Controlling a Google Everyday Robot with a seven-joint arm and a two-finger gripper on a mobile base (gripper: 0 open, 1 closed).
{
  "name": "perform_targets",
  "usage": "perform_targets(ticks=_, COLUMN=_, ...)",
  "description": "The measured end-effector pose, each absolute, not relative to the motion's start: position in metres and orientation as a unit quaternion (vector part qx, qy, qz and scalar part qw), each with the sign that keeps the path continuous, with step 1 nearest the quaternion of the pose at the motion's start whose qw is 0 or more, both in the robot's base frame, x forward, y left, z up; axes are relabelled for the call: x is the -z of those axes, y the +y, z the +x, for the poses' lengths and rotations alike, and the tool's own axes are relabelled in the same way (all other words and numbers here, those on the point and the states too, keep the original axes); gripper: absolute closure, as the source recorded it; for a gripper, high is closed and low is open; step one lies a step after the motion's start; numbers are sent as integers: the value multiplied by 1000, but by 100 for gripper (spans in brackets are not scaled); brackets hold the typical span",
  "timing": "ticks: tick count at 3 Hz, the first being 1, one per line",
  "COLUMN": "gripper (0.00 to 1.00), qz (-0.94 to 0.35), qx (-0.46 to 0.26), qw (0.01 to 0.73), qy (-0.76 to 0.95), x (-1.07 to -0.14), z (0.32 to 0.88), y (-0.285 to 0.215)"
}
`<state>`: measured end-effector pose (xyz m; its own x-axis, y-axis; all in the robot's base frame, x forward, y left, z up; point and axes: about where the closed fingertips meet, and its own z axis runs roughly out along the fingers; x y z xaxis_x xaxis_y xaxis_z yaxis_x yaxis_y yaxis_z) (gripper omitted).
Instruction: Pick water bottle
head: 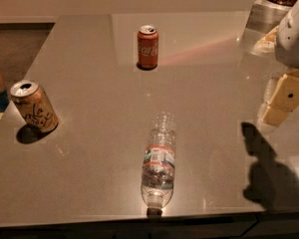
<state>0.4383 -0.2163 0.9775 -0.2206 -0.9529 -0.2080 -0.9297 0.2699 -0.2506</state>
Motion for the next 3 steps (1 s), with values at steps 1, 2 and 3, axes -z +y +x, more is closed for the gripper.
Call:
perform_targets(ticks=1, gripper=0, qz=-603, qx=36, qw=161, qy=780, x=-978, z=438, y=-216)
perform_targets(ticks=2, gripper=0, qz=-628, qx=33, qw=160, qy=761, x=-976, z=441, y=-199)
perform_targets(ticks=3, gripper=0, qz=-669, qx=28, qw=154, qy=726, x=-974, z=441, y=-169)
